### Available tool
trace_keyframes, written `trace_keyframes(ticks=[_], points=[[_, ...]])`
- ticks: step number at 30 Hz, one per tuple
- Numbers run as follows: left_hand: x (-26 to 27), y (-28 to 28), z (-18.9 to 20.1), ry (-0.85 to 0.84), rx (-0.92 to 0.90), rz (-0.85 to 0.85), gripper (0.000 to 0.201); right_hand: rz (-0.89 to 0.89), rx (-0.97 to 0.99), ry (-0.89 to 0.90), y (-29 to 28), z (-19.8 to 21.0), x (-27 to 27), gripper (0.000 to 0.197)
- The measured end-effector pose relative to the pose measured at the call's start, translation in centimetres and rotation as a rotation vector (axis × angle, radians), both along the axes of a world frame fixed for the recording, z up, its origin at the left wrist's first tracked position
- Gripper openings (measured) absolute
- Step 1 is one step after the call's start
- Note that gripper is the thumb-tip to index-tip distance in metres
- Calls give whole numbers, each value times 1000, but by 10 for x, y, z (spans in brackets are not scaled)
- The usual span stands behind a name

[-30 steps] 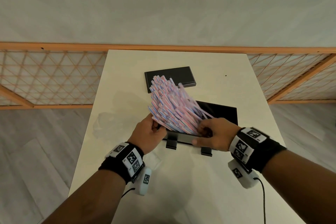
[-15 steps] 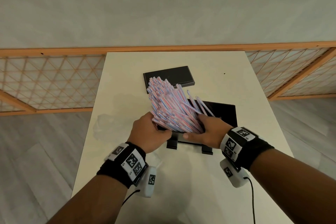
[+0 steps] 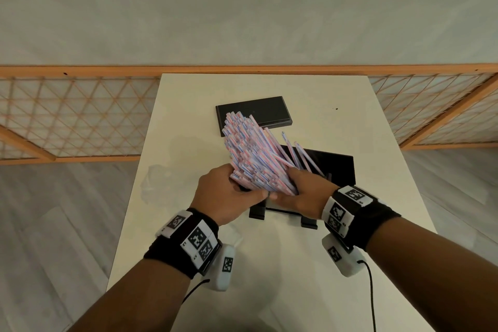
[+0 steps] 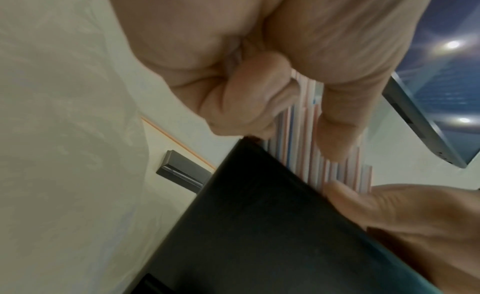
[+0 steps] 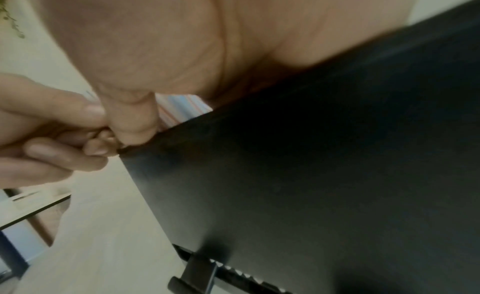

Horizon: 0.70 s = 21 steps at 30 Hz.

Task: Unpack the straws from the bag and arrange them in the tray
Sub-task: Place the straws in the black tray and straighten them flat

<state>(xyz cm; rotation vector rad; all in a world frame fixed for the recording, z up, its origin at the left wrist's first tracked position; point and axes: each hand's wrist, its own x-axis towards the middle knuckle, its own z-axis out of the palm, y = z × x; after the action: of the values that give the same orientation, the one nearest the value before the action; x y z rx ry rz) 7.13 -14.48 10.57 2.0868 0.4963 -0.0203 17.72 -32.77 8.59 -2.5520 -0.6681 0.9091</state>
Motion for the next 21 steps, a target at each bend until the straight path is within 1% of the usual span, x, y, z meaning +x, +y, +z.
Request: trace_keyframes(ticks=[2, 6, 8, 11, 13, 15, 17, 18, 20, 21], points=[[1, -6, 7, -3, -32, 15, 27, -2, 56, -11, 2, -11, 0, 97], [5, -24, 17, 27, -180, 112, 37, 8, 81, -47, 10, -9, -4, 89], [8, -30, 19, 15, -220, 152, 34, -4, 99, -75, 13, -4, -5, 82], [14, -36, 19, -44, -329, 237, 29, -9, 128, -163, 16, 11, -6, 62], [16, -37, 18, -76, -405, 297, 26, 6, 157, -251, 15, 19, -2, 60], [16, -36, 14, -82, -427, 290, 23, 16, 142, -314, 12, 24, 1, 58], [12, -31, 8, -83, -370, 233, 26, 20, 98, -361, 5, 25, 2, 61], [10, -27, 6, -90, -290, 199, 32, 11, 81, -371, 1, 24, 2, 65], [3, -19, 0, -133, -44, 145, 44, -36, 70, -341, -9, 25, 1, 72], [0, -14, -3, -166, 65, 138, 44, -66, 84, -324, -15, 25, 0, 67]])
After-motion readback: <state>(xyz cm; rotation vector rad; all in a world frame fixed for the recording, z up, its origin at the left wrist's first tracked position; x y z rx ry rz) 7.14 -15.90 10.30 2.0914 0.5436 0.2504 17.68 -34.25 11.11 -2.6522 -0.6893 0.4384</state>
